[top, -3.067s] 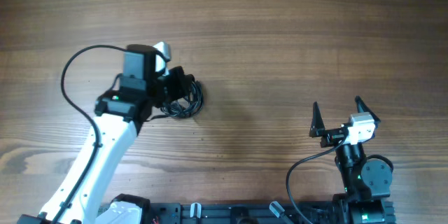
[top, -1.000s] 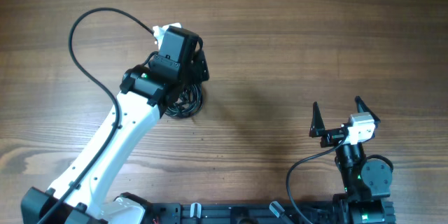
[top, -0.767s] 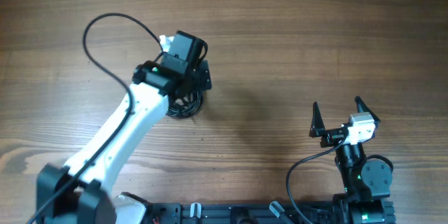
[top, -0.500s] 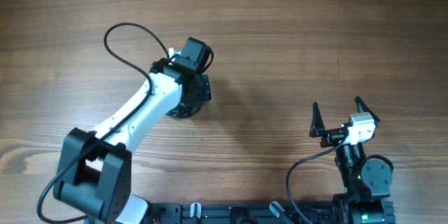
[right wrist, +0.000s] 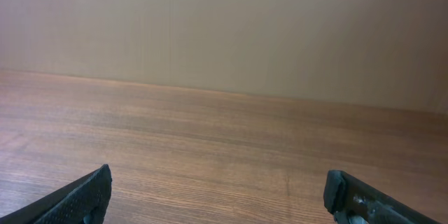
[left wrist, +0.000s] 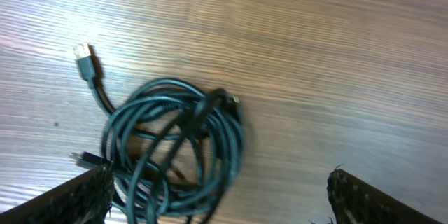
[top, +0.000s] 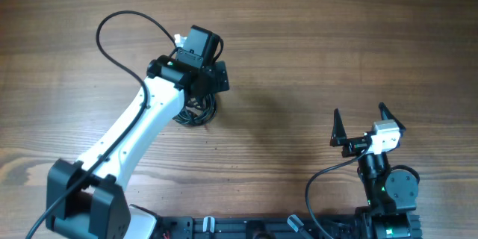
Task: Untangle cables
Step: 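Hover the left gripper above the coil, aligning with a cable loop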
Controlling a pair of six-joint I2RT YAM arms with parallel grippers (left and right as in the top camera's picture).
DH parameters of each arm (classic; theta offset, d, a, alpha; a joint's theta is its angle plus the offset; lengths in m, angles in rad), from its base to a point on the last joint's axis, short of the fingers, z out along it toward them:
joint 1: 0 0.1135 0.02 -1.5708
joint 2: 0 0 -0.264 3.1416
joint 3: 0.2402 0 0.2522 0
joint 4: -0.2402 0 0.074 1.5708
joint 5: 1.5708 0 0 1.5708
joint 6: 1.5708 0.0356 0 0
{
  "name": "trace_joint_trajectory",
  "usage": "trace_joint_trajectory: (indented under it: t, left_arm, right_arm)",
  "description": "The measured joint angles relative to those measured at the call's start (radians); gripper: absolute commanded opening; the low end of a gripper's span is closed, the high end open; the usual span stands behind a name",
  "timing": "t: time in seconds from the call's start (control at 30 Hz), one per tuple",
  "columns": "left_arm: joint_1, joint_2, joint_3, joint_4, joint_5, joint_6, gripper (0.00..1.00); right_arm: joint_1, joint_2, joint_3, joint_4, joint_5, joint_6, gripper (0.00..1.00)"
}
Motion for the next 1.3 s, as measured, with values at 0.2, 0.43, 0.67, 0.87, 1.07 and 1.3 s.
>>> trace_joint_trajectory:
  t: [0.2, 0.43, 0.67, 0.87, 1.07, 1.3]
  left_arm:
    - [0.000, 0.006, 0.005, -0.077, 0.067, 0.000, 1.00]
    - [0.000, 0.019, -0.023, -0.078, 0.083, -0.027, 1.00]
    - [0.000, 0.019, -0.027, -0.050, 0.090, -0.039, 1.00]
    - [0.000, 0.019, -0.051, -0.024, 0.090, -0.043, 1.00]
    - [0.000, 0.019, -0.053, -0.011, 0.090, -0.046, 1.00]
    - [0.000, 0.019, -0.053, -0.011, 0.090, -0.046, 1.00]
  right_arm:
    - [0.000, 0.000, 0.000, 0.000, 0.000, 0.000, 1.00]
    - [0.000, 0.000, 0.000, 0.000, 0.000, 0.000, 1.00]
    - [0.000, 0.000, 0.000, 0.000, 0.000, 0.000, 1.00]
    - [0.000, 0.000, 0.000, 0.000, 0.000, 0.000, 1.00]
    - [0.000, 0.000, 0.000, 0.000, 0.000, 0.000, 1.00]
    - [0.000, 0.000, 0.000, 0.000, 0.000, 0.000, 1.00]
